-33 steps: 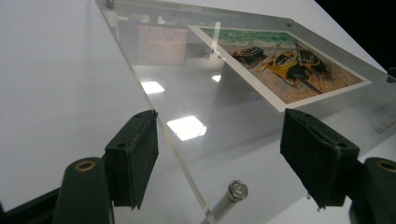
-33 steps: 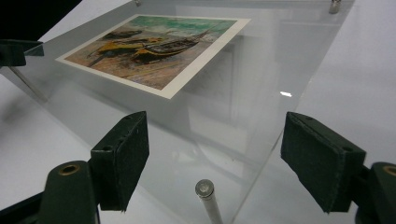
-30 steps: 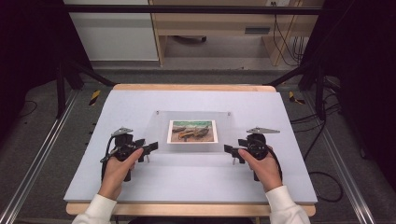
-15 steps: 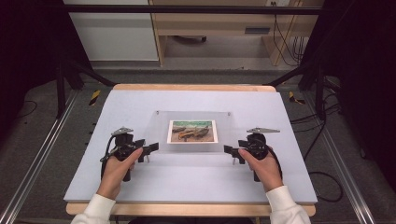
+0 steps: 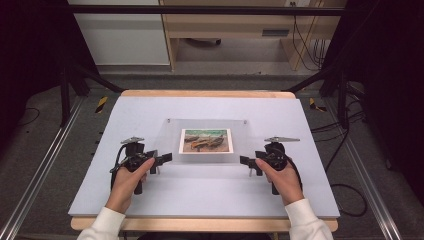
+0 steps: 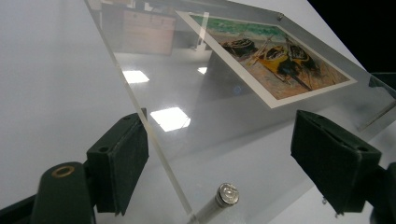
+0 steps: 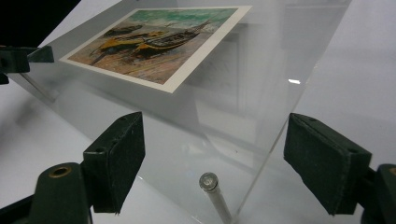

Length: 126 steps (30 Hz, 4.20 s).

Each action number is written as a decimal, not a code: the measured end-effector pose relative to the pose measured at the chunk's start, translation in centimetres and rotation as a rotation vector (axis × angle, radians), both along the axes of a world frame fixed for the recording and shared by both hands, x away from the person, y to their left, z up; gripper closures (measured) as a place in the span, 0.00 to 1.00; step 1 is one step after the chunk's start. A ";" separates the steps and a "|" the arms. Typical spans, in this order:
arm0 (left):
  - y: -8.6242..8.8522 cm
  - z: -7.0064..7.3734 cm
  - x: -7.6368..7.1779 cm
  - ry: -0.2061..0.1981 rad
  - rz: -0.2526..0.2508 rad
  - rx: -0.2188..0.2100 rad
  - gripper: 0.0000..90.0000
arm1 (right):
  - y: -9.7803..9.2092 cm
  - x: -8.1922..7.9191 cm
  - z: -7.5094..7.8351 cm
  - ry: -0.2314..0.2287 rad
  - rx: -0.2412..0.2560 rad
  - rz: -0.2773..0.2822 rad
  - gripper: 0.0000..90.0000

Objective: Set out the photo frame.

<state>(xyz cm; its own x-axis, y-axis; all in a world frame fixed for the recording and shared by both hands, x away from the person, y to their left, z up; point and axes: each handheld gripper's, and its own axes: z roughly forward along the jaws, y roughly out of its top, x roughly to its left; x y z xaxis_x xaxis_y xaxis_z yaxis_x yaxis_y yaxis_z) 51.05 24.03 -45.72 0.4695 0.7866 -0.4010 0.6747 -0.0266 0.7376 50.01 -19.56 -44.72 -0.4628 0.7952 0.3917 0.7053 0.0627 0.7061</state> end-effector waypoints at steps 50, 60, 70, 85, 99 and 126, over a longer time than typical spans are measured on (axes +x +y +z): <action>-0.3 0.3 1.7 -0.059 -0.012 0.019 0.27 | -0.4 1.9 -0.6 -0.054 0.057 -0.029 0.32; -0.3 0.5 0.6 -0.097 -0.013 0.042 0.30 | -0.3 1.0 -0.3 -0.098 0.014 -0.010 0.34; -0.1 0.8 -0.8 -0.126 -0.006 0.053 0.37 | -0.4 -0.5 0.1 -0.138 -0.027 0.007 0.40; 0.1 1.0 -2.3 -0.148 -0.008 0.080 0.45 | -0.5 -2.3 0.4 -0.176 -0.081 0.014 0.49; 0.3 1.1 -3.9 -0.163 0.007 0.099 0.53 | -0.5 -3.9 0.5 -0.204 -0.130 0.021 0.58; 0.3 1.0 -6.1 -0.173 0.020 0.148 0.64 | -0.8 -6.0 0.3 -0.218 -0.169 0.025 0.74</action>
